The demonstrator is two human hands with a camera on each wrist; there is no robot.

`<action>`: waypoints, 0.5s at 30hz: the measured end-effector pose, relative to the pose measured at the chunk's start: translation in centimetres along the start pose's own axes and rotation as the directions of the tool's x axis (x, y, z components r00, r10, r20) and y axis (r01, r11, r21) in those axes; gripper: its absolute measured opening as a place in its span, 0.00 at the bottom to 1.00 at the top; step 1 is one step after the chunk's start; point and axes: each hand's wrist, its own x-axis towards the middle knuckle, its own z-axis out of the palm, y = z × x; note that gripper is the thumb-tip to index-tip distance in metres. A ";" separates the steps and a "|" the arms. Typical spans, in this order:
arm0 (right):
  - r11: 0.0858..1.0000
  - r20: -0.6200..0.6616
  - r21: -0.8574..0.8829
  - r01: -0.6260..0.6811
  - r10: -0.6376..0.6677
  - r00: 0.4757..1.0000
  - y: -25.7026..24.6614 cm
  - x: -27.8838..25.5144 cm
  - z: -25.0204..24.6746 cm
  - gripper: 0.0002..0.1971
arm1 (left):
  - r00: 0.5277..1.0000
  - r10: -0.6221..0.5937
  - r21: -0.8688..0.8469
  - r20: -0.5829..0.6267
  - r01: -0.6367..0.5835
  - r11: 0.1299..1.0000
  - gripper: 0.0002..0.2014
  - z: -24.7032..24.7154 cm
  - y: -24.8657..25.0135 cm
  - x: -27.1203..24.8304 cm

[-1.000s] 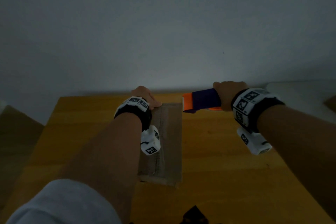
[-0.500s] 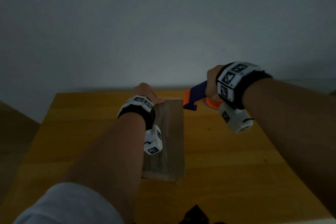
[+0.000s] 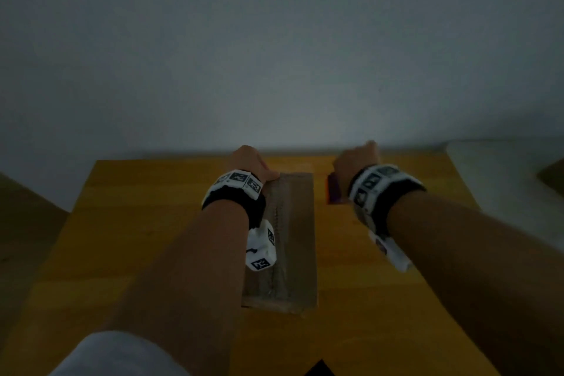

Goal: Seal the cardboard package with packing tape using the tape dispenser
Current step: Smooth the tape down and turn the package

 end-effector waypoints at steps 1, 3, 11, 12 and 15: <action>0.999 0.073 0.040 -0.005 0.002 0.997 0.0 -0.2 1.5 0.07 | 1.000 0.004 0.001 -0.006 -0.004 1.000 0.17 0.0 -0.1 0.1; 0.997 0.182 0.018 -0.074 0.070 0.981 0.8 -0.2 2.9 0.11 | 1.000 0.005 0.009 -0.003 -0.005 1.000 0.17 -0.1 -0.1 0.3; 0.789 0.221 0.561 -0.252 0.150 0.964 3.9 1.6 4.7 0.27 | 0.991 0.037 -0.013 0.129 -0.036 0.999 0.18 -1.9 0.0 0.8; 0.769 0.235 0.583 -0.263 0.151 0.960 3.7 1.9 4.9 0.28 | 0.993 0.049 -0.039 0.104 -0.045 0.998 0.16 -2.3 -0.1 0.9; 0.773 0.190 0.588 -0.239 0.155 0.969 2.7 2.7 5.2 0.25 | 0.996 0.084 -0.090 -0.017 -0.085 0.992 0.08 -2.9 -0.9 1.0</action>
